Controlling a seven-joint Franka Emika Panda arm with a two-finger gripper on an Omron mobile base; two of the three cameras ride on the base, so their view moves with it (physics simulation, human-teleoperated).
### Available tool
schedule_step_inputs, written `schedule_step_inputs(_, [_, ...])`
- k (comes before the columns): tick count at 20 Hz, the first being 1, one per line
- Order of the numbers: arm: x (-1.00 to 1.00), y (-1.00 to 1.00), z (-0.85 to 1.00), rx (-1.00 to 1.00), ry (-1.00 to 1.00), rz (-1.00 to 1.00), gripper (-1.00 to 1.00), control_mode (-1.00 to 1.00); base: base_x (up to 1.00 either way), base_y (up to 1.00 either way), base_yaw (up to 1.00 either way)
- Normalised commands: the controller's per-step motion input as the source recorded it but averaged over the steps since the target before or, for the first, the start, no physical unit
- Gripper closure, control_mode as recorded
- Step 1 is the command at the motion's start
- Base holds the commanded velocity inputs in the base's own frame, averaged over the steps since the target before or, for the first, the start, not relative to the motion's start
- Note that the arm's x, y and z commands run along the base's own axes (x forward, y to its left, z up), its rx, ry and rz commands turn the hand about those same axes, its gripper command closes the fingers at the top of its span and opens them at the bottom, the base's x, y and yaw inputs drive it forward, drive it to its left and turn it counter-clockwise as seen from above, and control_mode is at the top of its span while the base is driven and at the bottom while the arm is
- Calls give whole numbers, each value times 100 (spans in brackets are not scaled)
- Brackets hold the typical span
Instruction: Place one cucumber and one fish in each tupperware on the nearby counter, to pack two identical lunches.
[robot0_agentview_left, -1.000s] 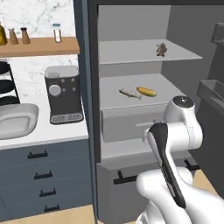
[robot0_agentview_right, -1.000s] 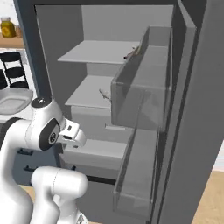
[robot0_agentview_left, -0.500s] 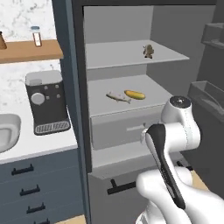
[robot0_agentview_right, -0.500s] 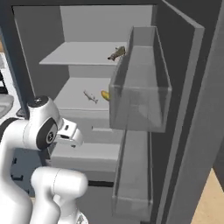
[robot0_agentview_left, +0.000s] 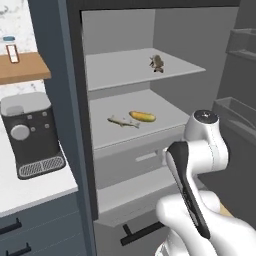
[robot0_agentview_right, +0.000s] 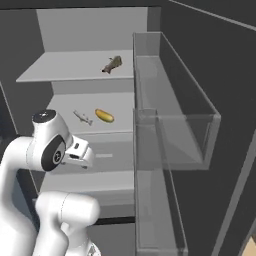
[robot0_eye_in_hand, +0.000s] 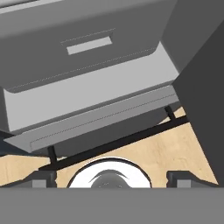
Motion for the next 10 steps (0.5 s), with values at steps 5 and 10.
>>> schedule_step_inputs(5, [0,0,0,0,0,0,-100,100,54,1,-1])
schedule_step_inputs(10, [0,0,0,0,0,0,-100,100,46,7,0])
